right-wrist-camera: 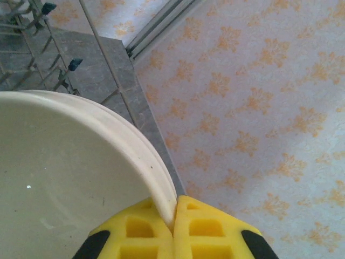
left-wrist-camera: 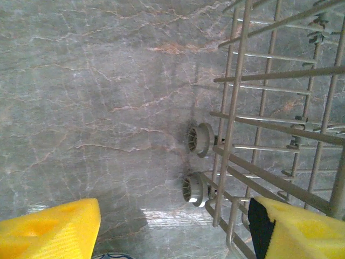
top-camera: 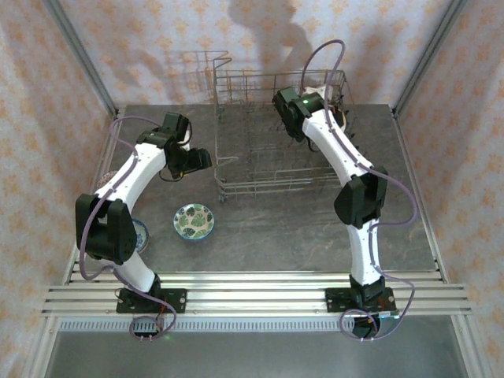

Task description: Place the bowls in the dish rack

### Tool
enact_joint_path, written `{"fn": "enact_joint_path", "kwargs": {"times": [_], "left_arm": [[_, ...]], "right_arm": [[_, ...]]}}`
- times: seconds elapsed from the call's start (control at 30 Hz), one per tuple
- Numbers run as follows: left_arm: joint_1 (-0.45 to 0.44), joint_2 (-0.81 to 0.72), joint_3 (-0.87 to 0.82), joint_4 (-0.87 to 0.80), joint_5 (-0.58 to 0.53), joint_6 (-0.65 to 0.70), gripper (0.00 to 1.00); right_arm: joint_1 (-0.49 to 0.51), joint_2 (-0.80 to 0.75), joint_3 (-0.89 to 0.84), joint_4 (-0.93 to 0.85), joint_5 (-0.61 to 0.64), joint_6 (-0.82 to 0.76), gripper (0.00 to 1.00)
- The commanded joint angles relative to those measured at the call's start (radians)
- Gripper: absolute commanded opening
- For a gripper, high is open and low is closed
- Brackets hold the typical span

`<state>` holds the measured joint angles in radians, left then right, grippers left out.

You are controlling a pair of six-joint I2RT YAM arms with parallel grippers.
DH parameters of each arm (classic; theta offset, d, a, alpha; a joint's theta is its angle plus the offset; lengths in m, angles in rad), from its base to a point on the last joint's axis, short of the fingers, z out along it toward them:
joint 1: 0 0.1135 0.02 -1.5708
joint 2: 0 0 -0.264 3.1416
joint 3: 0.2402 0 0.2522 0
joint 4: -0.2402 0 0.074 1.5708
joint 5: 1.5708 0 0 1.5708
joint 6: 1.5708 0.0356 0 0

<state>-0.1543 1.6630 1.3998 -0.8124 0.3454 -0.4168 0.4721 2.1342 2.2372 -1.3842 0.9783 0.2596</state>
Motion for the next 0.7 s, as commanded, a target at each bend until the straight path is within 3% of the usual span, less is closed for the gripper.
{"fn": "enact_joint_path", "kwargs": {"times": [0.0, 0.33, 0.67], "left_arm": [[-0.001, 0.016, 0.034, 0.009, 0.058, 0.025, 0.74], [-0.087, 0.03, 0.019, 0.018, 0.094, 0.016, 0.73], [-0.135, 0.005, -0.015, 0.045, 0.105, -0.018, 0.73]], "right_arm": [[-0.005, 0.004, 0.042, -0.005, 0.126, -0.062, 0.0], [-0.034, 0.034, 0.046, -0.001, 0.192, -0.172, 0.0], [-0.052, 0.013, -0.035, 0.112, 0.217, -0.349, 0.0]]}}
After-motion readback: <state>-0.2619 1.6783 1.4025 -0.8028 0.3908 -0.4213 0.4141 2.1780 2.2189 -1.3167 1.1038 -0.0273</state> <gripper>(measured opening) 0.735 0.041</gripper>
